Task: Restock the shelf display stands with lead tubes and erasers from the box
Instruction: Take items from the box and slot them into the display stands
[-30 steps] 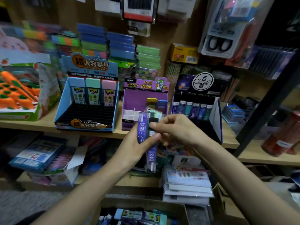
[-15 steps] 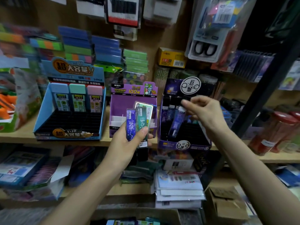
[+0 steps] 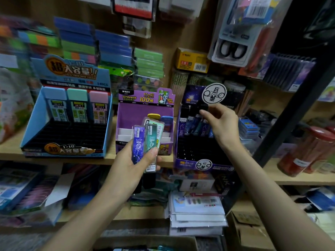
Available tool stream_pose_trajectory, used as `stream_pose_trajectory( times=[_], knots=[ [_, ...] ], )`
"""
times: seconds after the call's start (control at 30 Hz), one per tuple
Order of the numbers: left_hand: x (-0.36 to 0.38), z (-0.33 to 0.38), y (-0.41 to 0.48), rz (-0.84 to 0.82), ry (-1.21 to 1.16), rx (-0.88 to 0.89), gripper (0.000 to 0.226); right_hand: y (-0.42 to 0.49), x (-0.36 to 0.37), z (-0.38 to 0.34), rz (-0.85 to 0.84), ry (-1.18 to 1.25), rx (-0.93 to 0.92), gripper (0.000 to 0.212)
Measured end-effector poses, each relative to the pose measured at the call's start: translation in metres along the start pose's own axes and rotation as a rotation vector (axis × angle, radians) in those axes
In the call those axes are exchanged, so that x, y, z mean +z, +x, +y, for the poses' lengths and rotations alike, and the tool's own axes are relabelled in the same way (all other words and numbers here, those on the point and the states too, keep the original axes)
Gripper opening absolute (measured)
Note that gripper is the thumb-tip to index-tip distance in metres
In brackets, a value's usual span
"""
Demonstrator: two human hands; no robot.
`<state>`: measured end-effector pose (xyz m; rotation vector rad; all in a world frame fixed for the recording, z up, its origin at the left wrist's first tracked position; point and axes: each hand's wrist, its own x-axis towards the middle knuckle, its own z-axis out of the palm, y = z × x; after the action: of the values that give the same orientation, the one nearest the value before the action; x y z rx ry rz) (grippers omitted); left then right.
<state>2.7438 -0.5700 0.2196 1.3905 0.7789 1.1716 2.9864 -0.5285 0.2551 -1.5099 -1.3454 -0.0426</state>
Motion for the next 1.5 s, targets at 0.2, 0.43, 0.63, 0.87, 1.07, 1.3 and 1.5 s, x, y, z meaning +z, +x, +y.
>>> stream_pose_trajectory(
  times=[0.2,0.43,0.63,0.87,1.07,1.3,1.5],
  knots=[
    [-0.001,-0.001,-0.001,0.003,0.026,-0.010,0.022,0.009,0.007,0.005,-0.164,0.087,0.049,0.020],
    [0.001,-0.001,-0.001,0.040,0.006,0.001,0.018,0.018,0.003,0.011,-0.252,0.156,0.089,0.004],
    [0.000,-0.006,0.002,0.023,0.021,0.009,0.020,0.016,0.018,0.025,-0.231,-0.027,0.094,0.008],
    [-0.002,-0.003,0.004,0.007,-0.005,0.023,0.017,0.010,0.010,0.005,-0.184,-0.380,0.084,0.039],
    [-0.007,0.004,-0.002,-0.125,0.009,-0.022,0.017,-0.018,-0.010,-0.077,-0.286,0.086,0.072,0.041],
    [-0.010,0.007,-0.020,-0.298,-0.045,-0.044,0.029,-0.067,-0.002,-0.102,-0.716,0.504,0.372,0.017],
    [-0.023,0.016,-0.024,-0.322,-0.077,-0.009,0.031,-0.069,-0.012,-0.108,-0.700,0.752,0.501,0.021]
  ],
)
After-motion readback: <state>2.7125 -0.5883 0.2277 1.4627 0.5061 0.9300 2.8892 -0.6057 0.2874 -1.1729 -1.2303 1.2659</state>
